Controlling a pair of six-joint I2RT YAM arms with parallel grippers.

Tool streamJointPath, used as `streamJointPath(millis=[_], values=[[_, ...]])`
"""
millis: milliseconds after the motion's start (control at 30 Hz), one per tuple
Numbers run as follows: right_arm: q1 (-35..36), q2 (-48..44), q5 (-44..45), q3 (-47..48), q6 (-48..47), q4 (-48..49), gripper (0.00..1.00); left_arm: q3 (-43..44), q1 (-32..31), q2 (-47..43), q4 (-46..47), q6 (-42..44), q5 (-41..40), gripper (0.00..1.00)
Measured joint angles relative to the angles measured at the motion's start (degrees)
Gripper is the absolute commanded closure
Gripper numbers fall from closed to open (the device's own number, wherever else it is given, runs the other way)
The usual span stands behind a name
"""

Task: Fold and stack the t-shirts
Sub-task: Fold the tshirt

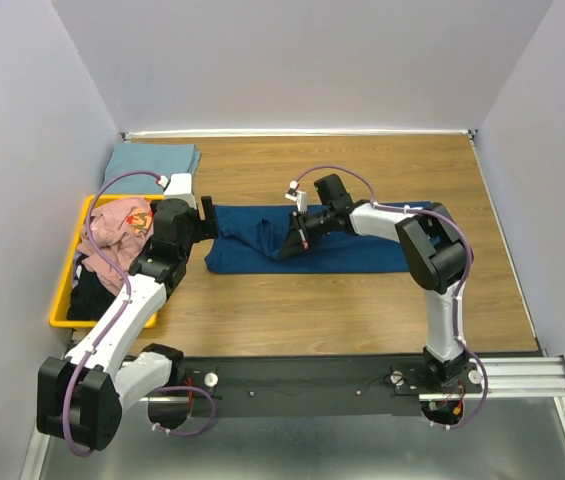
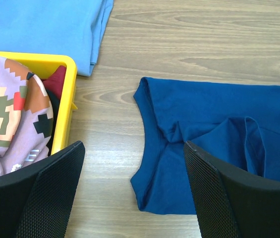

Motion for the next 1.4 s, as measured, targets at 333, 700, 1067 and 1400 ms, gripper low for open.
streamJointPath(millis=[333, 700, 1067, 1400], values=[[0.0, -5.4, -1.4, -0.3, -0.1, 0.0, 0.97, 0.0, 0.0, 0.3, 0.0, 0.2, 0.0, 0.12], [0.0, -5.4, -2.5, -7.8, -1.3, -1.6, 0.75, 0.0, 0.0, 0.8, 0.0, 0.4, 0.1, 0.13], [1.4, -13.7, 12.8, -6.0, -0.9, -3.5, 0.26, 0.0, 0.0, 1.8, 0.0, 0.4, 0.9, 0.13], [8.3, -7.4, 30.3, 4.9, 1.0, -3.0, 0.4, 0.1, 0.0, 2.2, -0.1, 0.3, 0.8, 0.13]])
